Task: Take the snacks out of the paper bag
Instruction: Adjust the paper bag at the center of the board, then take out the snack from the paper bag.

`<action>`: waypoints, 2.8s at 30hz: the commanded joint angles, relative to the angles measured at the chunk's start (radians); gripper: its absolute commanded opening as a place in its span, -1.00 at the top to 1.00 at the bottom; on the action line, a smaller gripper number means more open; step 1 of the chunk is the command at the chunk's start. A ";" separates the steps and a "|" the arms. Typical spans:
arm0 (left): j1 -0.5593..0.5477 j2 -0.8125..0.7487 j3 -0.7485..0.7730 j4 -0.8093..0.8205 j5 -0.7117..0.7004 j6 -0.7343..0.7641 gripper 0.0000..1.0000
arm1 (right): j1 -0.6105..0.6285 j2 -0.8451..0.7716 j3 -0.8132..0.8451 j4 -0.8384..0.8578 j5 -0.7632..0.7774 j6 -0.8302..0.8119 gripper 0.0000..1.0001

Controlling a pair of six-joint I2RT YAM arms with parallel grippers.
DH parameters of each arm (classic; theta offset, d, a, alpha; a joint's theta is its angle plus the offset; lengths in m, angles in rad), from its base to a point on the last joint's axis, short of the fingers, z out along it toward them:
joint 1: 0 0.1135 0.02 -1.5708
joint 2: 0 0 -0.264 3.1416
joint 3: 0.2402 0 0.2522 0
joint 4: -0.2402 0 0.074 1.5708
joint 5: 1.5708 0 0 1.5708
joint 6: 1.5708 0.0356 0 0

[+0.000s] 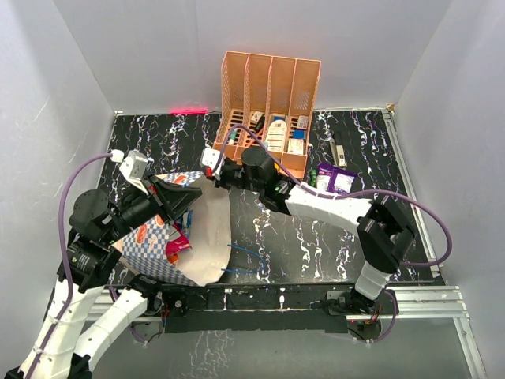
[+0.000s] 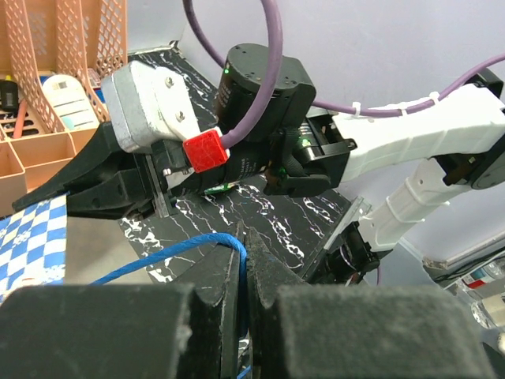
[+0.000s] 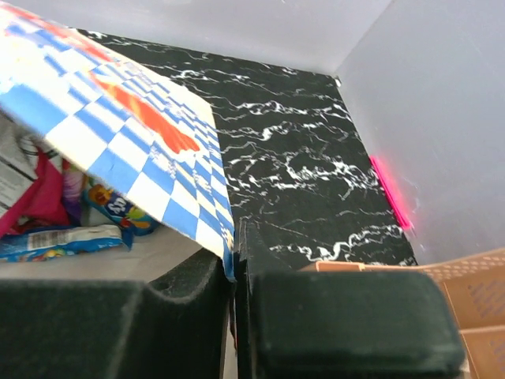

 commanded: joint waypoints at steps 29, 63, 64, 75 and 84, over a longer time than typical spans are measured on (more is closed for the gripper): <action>-0.004 0.014 0.039 -0.072 -0.070 0.009 1.00 | -0.067 -0.639 -0.334 -0.253 -0.013 0.175 -0.53; -0.004 0.068 0.094 0.068 0.036 -0.066 1.00 | 0.338 0.058 -0.277 0.390 0.199 0.015 -0.38; -0.004 0.066 0.090 0.071 0.036 -0.068 1.00 | 0.339 0.081 -0.267 0.398 0.210 0.011 -0.38; -0.004 0.030 0.090 0.030 0.013 -0.051 1.00 | 0.339 0.133 -0.179 0.389 0.361 -0.014 0.12; -0.004 0.016 0.062 0.025 0.003 -0.035 1.00 | 0.338 -0.032 -0.254 0.313 0.314 0.096 0.81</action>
